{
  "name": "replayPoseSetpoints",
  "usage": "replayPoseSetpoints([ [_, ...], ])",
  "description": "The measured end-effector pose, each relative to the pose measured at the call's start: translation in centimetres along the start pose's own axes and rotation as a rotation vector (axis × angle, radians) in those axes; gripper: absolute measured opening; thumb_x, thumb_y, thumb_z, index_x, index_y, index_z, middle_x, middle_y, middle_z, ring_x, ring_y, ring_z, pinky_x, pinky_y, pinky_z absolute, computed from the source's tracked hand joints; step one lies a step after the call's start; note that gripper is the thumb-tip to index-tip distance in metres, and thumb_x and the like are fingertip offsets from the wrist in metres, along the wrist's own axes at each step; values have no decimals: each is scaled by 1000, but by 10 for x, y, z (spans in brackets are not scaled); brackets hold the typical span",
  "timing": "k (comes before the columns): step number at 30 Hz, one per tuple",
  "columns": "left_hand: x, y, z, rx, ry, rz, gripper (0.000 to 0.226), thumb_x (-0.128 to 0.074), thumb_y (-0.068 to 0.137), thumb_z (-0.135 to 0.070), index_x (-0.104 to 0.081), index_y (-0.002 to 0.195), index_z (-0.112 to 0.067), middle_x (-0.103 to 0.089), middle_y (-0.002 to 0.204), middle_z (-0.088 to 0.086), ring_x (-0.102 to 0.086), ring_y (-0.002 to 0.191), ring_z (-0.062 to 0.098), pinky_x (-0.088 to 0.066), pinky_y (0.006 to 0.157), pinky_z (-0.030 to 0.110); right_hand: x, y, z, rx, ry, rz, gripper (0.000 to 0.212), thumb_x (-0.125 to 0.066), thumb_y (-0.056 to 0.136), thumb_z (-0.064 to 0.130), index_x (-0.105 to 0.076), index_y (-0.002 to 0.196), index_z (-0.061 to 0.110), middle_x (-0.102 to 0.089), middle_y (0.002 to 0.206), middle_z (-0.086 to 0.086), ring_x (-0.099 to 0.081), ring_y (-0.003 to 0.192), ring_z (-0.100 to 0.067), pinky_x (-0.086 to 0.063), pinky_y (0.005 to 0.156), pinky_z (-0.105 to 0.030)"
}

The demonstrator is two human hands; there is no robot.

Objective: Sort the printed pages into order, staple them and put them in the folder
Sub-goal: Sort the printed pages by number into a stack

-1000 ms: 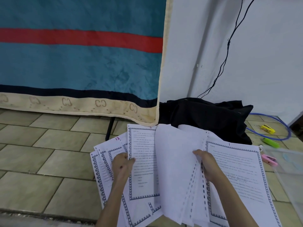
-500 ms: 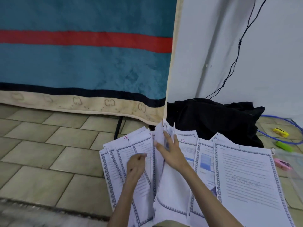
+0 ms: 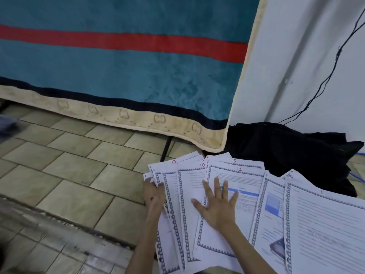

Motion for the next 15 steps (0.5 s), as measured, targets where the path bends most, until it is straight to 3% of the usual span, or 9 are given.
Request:
replayPoseSetpoints([
  [2, -3, -7, -6, -43, 72, 63, 11, -53, 89, -6, -61, 83, -9, -67, 94, 13, -59, 82, 23, -43, 73, 28, 7, -2, 8, 23, -7, -88, 91, -10, 73, 79, -16, 150, 30, -7, 158, -5, -7, 144, -31, -3, 110, -55],
  [4, -11, -21, -17, -123, 26, 139, 17, -52, 94, -22, -68, 95, -16, -67, 95, 3, -57, 85, 17, -43, 76, 25, 18, -3, 19, 56, 27, -179, 77, -14, 79, 65, -35, 143, 26, -32, 143, -3, -29, 129, -25, -24, 101, -43],
  [7, -32, -42, -32, -148, -155, 334, 22, -45, 96, -37, -67, 94, -31, -69, 99, -2, -62, 97, 15, -52, 89, 36, 25, 7, 16, -56, 433, -6, 61, -27, 85, 66, -59, 122, 29, -46, 131, 5, -32, 124, -19, -23, 99, -41],
  [10, -47, -41, -32, -172, -139, 391, 30, -58, 91, -27, -63, 119, -21, -64, 121, 3, -60, 113, 19, -48, 99, 42, 25, 16, 17, -52, 811, 201, 58, -47, 69, 80, -73, 96, 36, -65, 112, 17, -51, 117, -12, -26, 110, -43],
  [13, -46, -35, -20, -60, -194, 369, 39, -63, 87, -23, -58, 125, -14, -62, 123, 7, -58, 114, 23, -47, 100, 43, 35, 11, 22, 22, 942, 203, 25, -61, 82, 48, -77, 83, 29, -73, 99, 11, -63, 105, -14, -38, 106, -46],
  [15, -41, -33, -14, 36, -288, 350, 32, -53, 93, -30, -62, 115, -8, -68, 106, 11, -64, 99, 28, -53, 88, 40, 38, 7, 26, 25, 882, 200, 29, -56, 87, 49, -74, 92, 28, -65, 104, 15, -58, 112, -14, -33, 110, -46],
])
Point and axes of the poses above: each hand's wrist, its own y-axis towards the middle knuckle, its own x-axis out of the back of the hand, z = x × y, the point moved 7 cm from there along y, towards the middle knuckle
